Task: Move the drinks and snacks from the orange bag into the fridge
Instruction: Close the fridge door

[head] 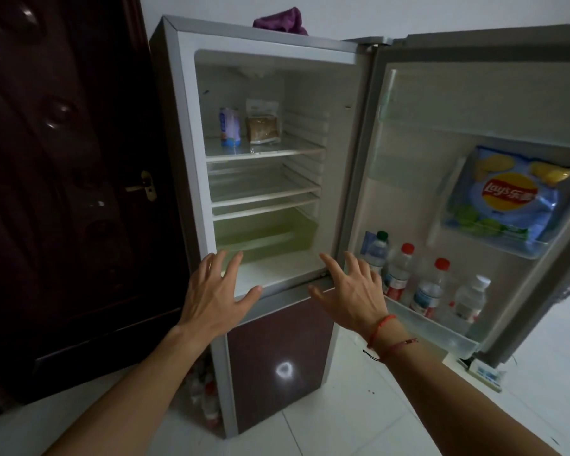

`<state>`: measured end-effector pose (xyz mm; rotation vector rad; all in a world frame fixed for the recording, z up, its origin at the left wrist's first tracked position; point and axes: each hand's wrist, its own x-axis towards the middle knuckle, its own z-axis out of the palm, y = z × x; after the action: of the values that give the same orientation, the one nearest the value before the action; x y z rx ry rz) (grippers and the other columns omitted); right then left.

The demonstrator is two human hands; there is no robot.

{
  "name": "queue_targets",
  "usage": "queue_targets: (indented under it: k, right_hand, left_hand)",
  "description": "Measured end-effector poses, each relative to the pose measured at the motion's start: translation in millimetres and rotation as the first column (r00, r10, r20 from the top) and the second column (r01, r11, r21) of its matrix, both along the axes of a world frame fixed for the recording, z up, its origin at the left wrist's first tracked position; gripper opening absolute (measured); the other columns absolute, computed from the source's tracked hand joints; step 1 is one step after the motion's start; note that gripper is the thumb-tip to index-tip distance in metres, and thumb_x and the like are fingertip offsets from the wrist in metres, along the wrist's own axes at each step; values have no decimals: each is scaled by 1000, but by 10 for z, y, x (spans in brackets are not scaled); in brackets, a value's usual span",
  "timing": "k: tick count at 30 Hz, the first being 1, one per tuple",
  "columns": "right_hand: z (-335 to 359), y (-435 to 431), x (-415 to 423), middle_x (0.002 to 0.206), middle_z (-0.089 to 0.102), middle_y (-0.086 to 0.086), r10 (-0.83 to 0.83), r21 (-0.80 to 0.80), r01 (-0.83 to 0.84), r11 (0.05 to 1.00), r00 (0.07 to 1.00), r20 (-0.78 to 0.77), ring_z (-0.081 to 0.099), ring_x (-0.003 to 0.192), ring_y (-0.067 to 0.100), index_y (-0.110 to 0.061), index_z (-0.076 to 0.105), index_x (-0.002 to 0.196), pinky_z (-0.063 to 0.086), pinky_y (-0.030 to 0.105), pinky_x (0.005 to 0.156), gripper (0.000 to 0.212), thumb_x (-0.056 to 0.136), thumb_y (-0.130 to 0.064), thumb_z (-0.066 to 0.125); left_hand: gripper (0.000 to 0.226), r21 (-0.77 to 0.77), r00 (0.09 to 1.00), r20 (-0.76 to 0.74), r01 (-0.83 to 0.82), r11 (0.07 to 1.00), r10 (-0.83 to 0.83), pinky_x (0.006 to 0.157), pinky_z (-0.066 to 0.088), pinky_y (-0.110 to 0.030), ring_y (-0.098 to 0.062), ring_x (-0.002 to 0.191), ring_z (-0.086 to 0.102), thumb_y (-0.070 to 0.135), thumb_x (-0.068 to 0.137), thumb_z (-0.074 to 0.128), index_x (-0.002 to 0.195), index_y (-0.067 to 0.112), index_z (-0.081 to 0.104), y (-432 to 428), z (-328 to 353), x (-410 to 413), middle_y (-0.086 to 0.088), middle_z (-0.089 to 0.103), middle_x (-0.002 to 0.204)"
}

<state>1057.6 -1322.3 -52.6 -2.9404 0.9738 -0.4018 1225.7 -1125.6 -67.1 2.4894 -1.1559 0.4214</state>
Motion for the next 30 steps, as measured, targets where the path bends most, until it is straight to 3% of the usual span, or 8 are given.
queue_targets:
  k: [9,15,23,30]
  right_hand:
    - [101,10,-226,162,23,15,44,16,-44,999,999,12,26,147,37,-40,17,157,26,55,116,78,91,-72,43]
    - [134,-267,-582,162,23,15,-29,21,28,999,1000,12,28,146,37,-40,17,157,29,53,115,79,90,-73,42]
    - [197,-839,-1499,161,26,16,-251,24,251,968,967,42,32,144,38,-40,19,156,30,54,115,79,90,-76,40]
    - [235,-1183,-2424,160,27,18,-462,25,462,887,886,36,33,143,39,-39,16,157,33,55,115,82,88,-77,39]
  left_hand:
    - [85,-10,999,6,-38,999,38,107,39,-47,-31,137,34,72,83,35,146,15,39,58,68,-240,-10,37,148]
    - [85,2,999,23,44,999,-45,106,41,-47,-30,134,39,73,82,32,145,16,42,-303,99,-471,-10,42,145]
    - [89,15,967,8,254,967,-254,108,37,-49,-30,141,30,75,79,29,148,20,38,-1278,231,-1015,-10,36,152]
    - [90,32,875,24,482,876,-483,112,34,-49,-29,143,26,79,80,26,150,22,35,-2139,337,-1677,-7,32,155]
